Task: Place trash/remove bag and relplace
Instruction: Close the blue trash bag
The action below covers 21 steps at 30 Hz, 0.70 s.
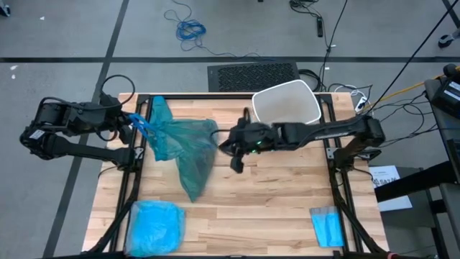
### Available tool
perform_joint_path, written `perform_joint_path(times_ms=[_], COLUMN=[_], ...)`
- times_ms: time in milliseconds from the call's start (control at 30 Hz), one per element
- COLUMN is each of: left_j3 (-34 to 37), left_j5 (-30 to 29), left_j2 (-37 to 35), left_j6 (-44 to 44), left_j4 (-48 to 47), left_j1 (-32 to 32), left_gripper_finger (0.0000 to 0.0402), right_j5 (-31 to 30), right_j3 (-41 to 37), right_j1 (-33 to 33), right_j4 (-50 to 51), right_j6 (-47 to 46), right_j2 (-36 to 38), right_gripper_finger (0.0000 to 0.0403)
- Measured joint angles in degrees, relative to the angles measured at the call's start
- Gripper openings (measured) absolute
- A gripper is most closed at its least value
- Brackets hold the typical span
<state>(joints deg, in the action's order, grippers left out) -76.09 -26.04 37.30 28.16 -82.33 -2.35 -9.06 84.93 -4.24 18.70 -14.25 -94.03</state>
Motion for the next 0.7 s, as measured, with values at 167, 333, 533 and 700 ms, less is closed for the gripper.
perform_joint_path(times_ms=[167,333,533,700], left_j3=[0.0,0.0,0.0,0.0], left_j5=[0.0,0.0,0.0,1.8], left_j2=[0.0,0.0,0.0,0.0], left_j6=[0.1,1.1,1.3,1.5], left_j4=[-1.0,-1.0,-1.0,-1.0], left_j1=[0.0,0.0,0.0,0.0], left_gripper_finger=[0.0,0.0,0.0,0.0], right_j5=[-0.9,-6.6,-7.2,0.9], right_j3=[5.6,15.9,18.7,18.7], right_j1=[-1.7,-2.8,-1.8,0.3], right_j4=[1.8,11.7,10.4,3.9], right_j6=[0.5,5.1,1.6,-2.2], right_j2=[-6.0,-11.8,-17.8,-23.4], right_gripper_finger=[0.0,0.0,0.0,0.0])
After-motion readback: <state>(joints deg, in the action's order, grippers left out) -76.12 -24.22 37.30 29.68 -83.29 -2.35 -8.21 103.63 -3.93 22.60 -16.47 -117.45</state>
